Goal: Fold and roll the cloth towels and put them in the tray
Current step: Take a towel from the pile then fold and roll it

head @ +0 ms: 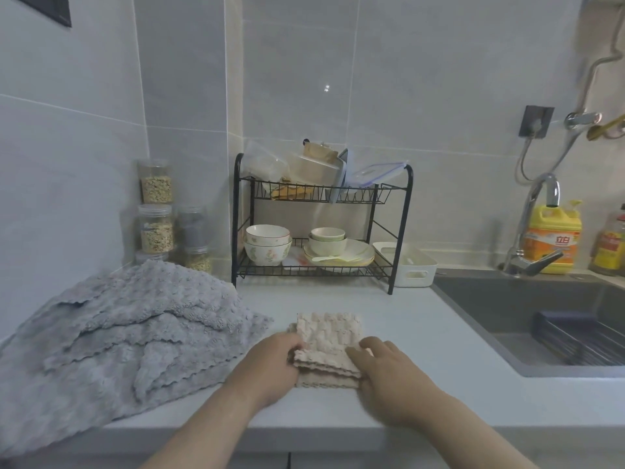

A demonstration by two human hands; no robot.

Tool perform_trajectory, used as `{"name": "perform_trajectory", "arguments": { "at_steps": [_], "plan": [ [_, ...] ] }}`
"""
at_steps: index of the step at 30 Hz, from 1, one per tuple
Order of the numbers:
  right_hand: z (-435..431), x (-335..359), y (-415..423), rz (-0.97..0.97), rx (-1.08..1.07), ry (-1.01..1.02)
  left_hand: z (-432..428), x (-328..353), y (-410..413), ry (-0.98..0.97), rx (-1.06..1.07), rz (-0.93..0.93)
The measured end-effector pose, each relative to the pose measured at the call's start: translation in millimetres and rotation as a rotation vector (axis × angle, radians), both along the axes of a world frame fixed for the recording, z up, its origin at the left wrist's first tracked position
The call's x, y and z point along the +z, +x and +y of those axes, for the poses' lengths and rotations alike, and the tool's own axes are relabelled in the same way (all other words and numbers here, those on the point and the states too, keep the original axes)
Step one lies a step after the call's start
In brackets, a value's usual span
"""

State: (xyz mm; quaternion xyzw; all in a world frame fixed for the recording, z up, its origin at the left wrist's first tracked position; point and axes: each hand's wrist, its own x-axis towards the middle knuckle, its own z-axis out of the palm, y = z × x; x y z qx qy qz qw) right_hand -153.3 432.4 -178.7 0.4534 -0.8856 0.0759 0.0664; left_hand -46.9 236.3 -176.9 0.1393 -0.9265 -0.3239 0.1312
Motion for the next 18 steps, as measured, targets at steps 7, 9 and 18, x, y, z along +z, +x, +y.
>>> {"name": "perform_trajectory", "arguments": {
  "at_steps": [7, 9, 18],
  "plan": [
    [-3, 19, -31, -0.321, -0.062, -0.365, -1, 1, -1, 0.033, -0.091, 0.119],
    [-12, 14, -35, -0.329, -0.036, -0.167, -2, -1, -4, -0.049, -0.136, 0.054],
    [-17, 1, -38, -0.200, -0.054, 0.171, -7, -14, -18, -0.457, -0.156, -0.299]
  ]
}}
